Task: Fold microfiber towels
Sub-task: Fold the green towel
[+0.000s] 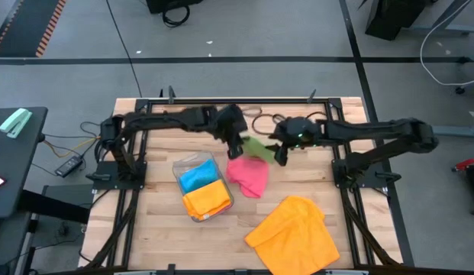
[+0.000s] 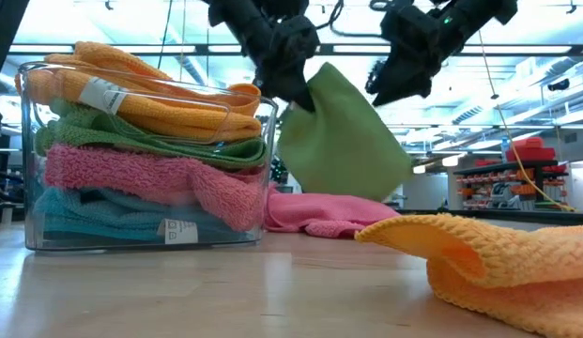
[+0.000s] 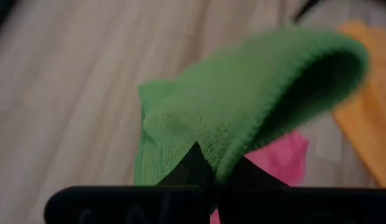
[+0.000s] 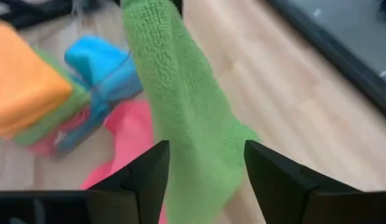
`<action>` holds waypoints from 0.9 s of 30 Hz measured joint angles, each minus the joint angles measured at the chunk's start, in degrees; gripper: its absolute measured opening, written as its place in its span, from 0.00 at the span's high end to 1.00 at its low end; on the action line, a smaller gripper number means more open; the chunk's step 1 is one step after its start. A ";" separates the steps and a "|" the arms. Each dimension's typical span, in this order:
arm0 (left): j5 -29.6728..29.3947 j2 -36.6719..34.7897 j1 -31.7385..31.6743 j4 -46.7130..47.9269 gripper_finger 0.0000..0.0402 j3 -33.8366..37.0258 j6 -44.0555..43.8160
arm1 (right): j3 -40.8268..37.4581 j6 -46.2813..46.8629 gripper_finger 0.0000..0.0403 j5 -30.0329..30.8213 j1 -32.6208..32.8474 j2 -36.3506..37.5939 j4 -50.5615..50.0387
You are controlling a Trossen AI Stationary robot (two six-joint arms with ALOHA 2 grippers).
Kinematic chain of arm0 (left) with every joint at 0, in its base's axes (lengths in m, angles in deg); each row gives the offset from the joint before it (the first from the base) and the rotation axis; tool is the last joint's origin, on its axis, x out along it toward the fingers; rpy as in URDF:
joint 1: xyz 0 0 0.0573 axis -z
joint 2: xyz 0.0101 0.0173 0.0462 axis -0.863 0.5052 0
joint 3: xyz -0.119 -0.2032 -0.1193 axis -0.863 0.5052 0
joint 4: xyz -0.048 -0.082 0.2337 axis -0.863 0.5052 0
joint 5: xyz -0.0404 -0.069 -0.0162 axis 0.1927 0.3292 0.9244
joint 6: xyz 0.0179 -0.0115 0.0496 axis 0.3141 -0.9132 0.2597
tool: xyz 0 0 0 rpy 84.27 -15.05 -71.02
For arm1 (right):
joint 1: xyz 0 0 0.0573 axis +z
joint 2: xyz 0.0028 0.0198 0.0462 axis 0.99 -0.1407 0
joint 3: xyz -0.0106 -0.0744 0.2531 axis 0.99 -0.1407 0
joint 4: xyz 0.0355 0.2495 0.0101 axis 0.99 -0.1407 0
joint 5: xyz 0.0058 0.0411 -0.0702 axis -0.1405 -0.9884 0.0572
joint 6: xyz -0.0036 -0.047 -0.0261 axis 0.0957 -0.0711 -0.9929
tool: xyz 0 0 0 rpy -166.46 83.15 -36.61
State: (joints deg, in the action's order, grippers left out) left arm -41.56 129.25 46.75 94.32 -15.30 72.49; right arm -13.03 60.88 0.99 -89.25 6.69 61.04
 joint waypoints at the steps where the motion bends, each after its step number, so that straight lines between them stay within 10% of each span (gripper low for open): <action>1: 0.28 0.00 -0.92 1.05 0.97 -1.43 -0.81 | 0.00 -0.29 0.46 0.34 -0.49 1.37 -0.06; 18: 10.13 -0.02 -11.61 3.86 0.97 -7.52 -9.88 | 0.07 1.96 0.46 -8.57 -0.97 4.72 0.73; 27: 10.13 -0.02 -10.68 5.48 0.96 -7.52 -11.44 | 0.04 -6.06 0.43 1.58 -0.74 -3.15 16.02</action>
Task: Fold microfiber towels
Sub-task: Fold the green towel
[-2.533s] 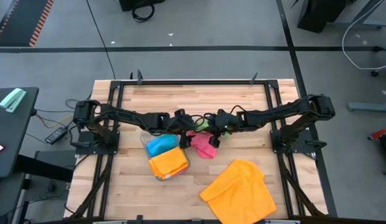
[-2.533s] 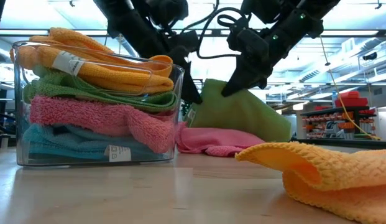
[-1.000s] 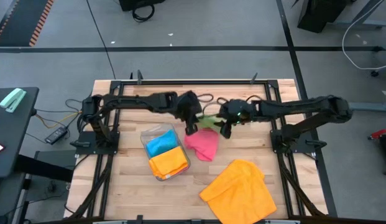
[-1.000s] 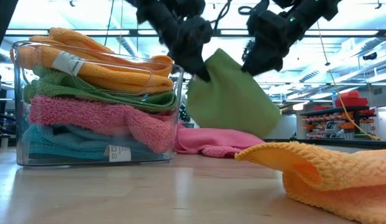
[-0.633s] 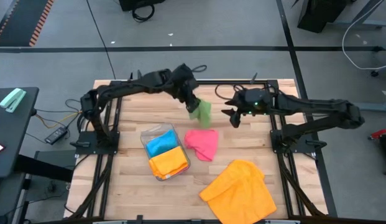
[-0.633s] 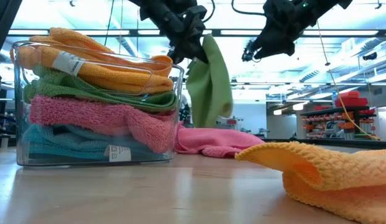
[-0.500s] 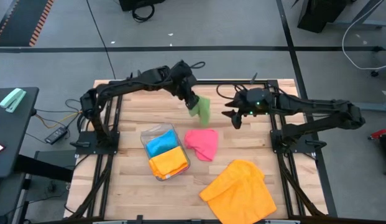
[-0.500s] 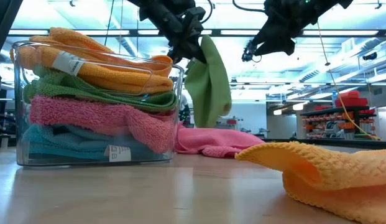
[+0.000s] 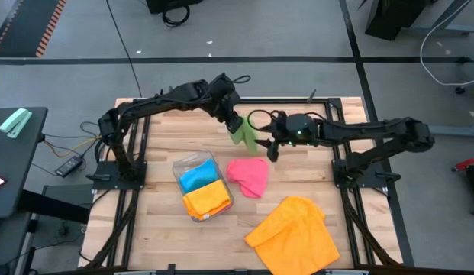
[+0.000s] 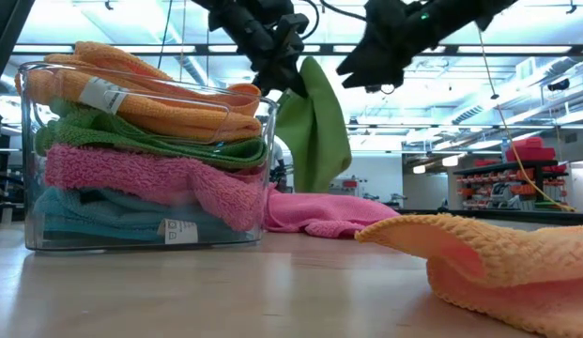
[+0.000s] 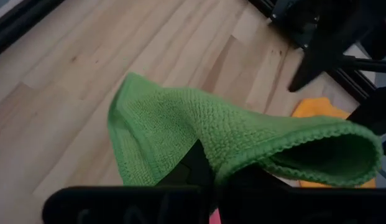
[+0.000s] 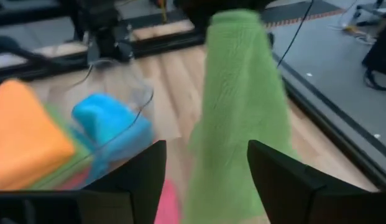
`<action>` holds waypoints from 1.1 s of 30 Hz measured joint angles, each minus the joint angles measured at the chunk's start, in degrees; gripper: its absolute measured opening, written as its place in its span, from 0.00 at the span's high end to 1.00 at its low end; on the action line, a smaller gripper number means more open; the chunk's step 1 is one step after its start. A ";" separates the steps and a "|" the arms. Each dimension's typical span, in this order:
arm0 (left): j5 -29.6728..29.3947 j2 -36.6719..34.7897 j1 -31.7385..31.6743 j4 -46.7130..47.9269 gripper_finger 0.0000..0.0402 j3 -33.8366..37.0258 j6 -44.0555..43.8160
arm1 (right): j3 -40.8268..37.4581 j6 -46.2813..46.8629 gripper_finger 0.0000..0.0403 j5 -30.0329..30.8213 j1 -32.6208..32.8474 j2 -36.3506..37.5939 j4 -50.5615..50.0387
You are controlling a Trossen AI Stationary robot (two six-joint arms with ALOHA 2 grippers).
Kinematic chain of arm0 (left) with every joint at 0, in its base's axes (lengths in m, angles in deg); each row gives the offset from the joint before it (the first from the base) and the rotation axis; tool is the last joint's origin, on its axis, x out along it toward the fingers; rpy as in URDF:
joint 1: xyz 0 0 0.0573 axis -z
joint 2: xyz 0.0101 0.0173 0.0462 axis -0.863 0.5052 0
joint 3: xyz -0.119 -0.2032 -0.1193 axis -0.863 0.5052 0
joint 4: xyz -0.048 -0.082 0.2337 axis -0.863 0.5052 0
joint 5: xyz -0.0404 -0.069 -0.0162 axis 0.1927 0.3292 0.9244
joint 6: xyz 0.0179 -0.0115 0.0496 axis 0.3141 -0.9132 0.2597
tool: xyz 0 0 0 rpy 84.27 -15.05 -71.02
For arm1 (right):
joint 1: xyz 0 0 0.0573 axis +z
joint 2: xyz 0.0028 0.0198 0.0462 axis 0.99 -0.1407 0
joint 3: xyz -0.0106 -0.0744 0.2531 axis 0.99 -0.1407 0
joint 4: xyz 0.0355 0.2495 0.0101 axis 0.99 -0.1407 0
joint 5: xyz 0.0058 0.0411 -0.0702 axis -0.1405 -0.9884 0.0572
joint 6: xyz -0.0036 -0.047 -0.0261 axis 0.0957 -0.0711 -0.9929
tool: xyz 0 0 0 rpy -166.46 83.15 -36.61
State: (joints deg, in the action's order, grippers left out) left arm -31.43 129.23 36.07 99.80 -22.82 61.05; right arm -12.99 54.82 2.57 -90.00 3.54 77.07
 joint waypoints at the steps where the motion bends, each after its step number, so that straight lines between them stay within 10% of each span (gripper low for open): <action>1: -0.05 0.00 -0.01 0.18 0.97 0.00 -0.16 | 0.00 -0.02 0.41 0.06 -0.43 -0.51 1.45; 20: -0.44 0.00 1.06 3.04 0.96 0.00 -4.02 | 0.00 -4.26 0.20 5.96 0.05 -15.69 15.46; 33: 1.16 0.00 1.30 9.58 0.93 -1.40 4.51 | -0.02 -5.14 0.62 -8.50 -7.28 -19.44 12.48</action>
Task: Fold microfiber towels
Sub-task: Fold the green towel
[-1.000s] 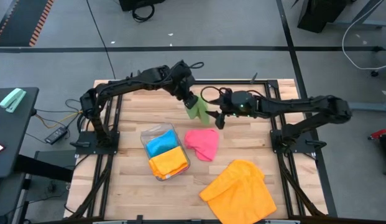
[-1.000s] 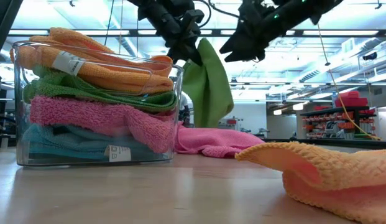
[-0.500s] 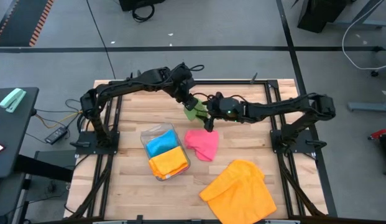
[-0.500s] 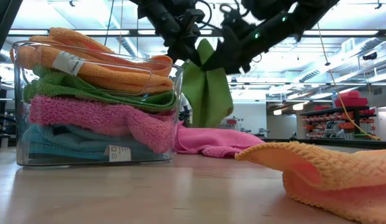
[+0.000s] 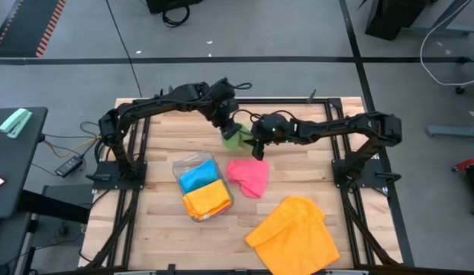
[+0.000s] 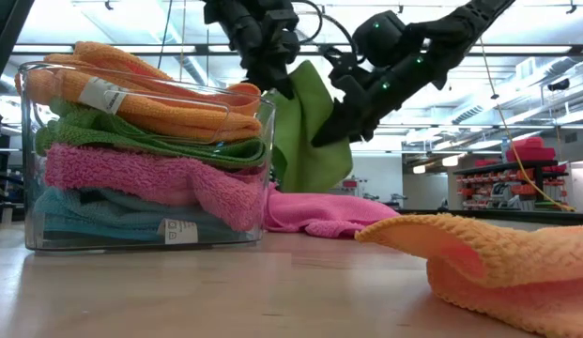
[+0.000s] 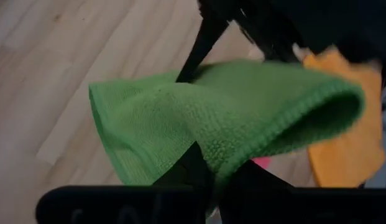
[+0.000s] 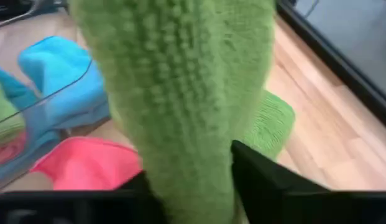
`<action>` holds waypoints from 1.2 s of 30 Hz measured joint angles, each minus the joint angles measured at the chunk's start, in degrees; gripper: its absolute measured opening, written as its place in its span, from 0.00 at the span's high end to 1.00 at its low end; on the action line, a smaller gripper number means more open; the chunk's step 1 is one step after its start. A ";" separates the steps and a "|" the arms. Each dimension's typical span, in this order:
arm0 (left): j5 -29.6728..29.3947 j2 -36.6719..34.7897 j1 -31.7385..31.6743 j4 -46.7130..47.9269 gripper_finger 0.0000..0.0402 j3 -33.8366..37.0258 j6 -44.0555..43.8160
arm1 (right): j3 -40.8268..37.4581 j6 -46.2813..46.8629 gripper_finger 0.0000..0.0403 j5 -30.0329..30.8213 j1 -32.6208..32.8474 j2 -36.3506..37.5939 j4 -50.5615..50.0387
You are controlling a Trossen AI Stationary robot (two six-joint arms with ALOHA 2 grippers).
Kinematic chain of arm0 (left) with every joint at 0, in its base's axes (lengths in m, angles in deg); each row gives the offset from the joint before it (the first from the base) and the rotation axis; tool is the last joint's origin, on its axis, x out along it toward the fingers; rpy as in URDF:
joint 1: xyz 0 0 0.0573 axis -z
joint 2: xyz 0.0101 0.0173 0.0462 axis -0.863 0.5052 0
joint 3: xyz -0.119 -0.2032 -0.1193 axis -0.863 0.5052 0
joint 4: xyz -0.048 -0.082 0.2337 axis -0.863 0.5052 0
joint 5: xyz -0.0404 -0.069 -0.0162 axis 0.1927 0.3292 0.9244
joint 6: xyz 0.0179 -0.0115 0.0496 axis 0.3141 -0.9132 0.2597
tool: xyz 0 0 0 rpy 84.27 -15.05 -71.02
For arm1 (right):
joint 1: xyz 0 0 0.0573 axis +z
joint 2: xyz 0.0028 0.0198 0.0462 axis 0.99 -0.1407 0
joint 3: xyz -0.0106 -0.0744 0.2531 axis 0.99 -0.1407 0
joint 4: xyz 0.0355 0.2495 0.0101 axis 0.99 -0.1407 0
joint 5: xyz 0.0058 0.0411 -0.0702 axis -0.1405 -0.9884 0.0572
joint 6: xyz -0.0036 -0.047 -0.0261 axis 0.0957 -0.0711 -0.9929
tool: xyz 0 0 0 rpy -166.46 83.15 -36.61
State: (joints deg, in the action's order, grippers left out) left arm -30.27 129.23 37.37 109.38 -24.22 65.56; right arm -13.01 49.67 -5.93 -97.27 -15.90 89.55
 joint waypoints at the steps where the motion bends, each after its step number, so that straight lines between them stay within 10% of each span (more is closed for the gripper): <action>1: 0.41 0.00 0.00 0.57 0.93 0.00 2.06 | 0.00 -0.33 0.69 -1.57 -0.64 0.00 -0.16; 6: 3.33 0.00 0.00 2.86 0.96 0.00 12.06 | 0.00 -1.37 0.96 -12.24 -3.91 1.33 -4.02; 13: 3.92 0.00 -0.72 -2.49 0.94 0.00 24.58 | 0.00 -12.56 0.96 -12.99 -7.50 8.54 -11.39; 21: -8.23 0.54 -0.30 -12.61 0.96 0.04 45.14 | 0.00 -32.42 0.96 -6.55 -10.70 9.35 -13.34; 27: -12.63 4.15 -1.54 -12.93 0.94 0.15 48.88 | 0.00 -44.46 0.96 -2.54 -14.42 8.80 -13.40; 36: -34.75 11.03 -0.89 -26.05 0.96 0.20 53.46 | -0.02 -55.05 0.91 3.34 -21.32 6.02 -11.81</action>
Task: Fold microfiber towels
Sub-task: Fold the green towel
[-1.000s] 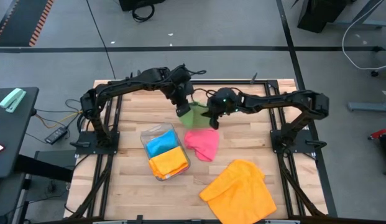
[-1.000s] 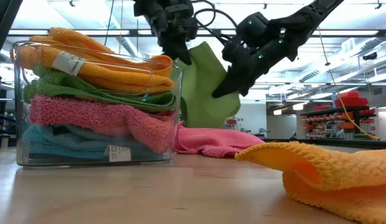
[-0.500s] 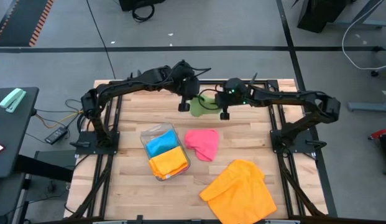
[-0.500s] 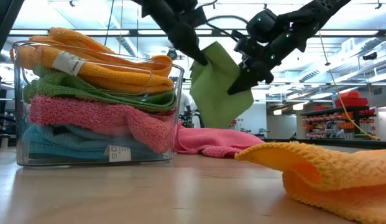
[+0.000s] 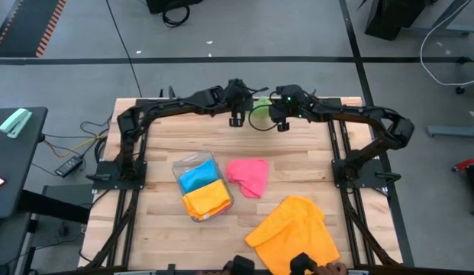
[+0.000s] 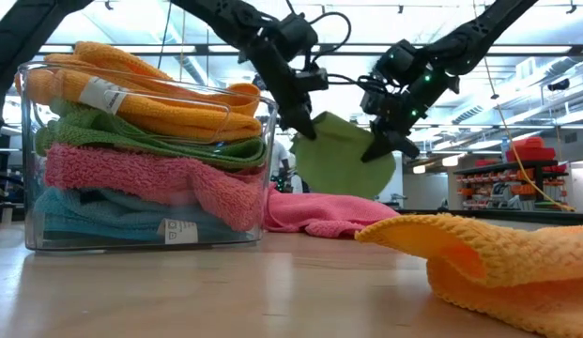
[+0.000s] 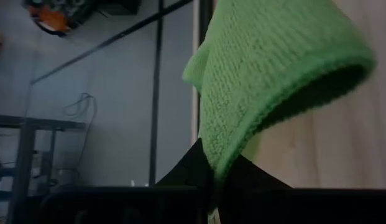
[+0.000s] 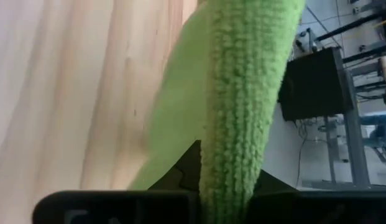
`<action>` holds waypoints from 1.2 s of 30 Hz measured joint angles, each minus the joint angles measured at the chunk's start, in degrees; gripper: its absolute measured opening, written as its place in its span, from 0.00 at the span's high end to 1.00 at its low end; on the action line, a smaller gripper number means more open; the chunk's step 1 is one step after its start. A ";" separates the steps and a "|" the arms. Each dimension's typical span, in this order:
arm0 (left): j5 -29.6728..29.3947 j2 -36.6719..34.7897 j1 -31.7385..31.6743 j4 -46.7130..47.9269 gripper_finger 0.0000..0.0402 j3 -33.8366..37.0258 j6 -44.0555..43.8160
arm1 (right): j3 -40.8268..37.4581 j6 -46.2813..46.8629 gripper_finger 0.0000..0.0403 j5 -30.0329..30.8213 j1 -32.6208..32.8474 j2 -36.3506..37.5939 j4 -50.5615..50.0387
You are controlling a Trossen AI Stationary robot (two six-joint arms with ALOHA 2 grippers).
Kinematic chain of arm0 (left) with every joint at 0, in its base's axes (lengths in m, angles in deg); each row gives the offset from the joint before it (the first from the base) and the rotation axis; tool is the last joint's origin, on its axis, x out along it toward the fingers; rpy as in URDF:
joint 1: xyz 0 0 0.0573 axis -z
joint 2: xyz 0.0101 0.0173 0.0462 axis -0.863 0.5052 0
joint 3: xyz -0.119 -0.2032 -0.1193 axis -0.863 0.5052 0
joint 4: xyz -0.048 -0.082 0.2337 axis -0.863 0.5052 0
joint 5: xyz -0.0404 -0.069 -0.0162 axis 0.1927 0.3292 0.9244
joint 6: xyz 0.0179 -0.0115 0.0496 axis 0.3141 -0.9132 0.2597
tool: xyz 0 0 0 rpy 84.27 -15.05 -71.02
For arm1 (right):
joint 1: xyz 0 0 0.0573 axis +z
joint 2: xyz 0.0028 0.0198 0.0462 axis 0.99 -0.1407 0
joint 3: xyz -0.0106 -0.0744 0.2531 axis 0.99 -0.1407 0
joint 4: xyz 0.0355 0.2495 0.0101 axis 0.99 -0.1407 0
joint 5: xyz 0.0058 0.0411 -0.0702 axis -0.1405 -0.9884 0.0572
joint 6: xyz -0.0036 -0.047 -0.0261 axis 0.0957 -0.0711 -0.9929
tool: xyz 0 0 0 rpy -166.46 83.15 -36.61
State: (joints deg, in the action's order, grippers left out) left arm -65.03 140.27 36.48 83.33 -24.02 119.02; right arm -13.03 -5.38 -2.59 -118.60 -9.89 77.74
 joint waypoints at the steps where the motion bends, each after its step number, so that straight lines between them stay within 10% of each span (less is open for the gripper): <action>1: -0.02 0.34 0.15 -0.99 0.96 0.00 -0.03 | 0.02 -0.35 0.90 -0.06 -0.34 -0.19 0.00; 12: 9.34 1.03 3.79 5.11 0.87 -0.02 -5.65 | 0.00 -1.00 0.85 -7.92 3.57 -0.55 -11.92; 23: 28.28 1.03 8.25 12.67 0.56 0.00 -22.66 | 0.00 2.15 0.70 -10.16 9.38 -0.55 -21.56; 36: 28.59 -0.19 14.04 18.66 0.50 -1.07 -31.01 | 0.20 7.60 0.53 -7.54 13.69 1.09 -37.62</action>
State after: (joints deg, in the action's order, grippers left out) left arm -36.44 140.07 50.52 101.99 -25.09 88.01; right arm -12.83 2.22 -10.13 -104.91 -8.80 40.12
